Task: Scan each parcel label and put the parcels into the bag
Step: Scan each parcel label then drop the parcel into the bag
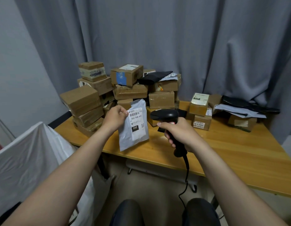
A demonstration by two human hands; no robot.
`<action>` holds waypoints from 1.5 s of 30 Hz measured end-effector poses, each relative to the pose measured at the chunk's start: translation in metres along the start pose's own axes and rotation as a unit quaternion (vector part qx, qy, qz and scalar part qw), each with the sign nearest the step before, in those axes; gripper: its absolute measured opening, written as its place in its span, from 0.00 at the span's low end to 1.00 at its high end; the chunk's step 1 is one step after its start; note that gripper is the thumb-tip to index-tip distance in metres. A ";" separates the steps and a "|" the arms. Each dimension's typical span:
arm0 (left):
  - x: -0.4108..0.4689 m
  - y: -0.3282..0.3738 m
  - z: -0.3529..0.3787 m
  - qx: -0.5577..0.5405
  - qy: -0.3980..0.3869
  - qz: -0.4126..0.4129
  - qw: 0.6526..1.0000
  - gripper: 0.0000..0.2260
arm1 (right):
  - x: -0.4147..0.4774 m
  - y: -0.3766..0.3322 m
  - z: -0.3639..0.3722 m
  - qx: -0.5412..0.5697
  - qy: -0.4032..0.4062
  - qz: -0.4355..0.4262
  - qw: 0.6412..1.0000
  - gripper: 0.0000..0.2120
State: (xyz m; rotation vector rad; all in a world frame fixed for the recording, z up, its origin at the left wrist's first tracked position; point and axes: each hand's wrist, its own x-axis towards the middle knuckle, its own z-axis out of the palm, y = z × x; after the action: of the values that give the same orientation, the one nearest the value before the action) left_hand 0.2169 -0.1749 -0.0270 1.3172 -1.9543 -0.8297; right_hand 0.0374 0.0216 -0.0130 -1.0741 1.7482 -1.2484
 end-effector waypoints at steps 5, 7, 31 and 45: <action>-0.002 0.001 0.003 -0.025 0.008 -0.016 1.000 0.09 | 0.000 0.000 0.001 -0.001 -0.011 -0.003 1.000 0.17; -0.003 0.002 0.003 -0.026 0.012 -0.015 0.999 0.09 | 0.000 0.000 0.001 0.005 -0.013 -0.004 1.000 0.17; -0.033 0.001 -0.030 0.123 0.001 0.004 0.992 0.08 | 0.009 0.004 0.034 0.007 0.045 -0.029 0.999 0.08; -0.127 -0.087 -0.142 0.203 0.097 -0.102 0.969 0.09 | -0.003 -0.001 0.132 -0.027 -0.053 -0.016 0.998 0.08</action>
State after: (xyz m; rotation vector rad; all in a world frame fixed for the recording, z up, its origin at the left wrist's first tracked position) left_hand 0.4136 -0.1031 -0.0289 1.7879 -1.9151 -0.3787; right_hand 0.1565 -0.0232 -0.0469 -1.1826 1.6997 -1.1476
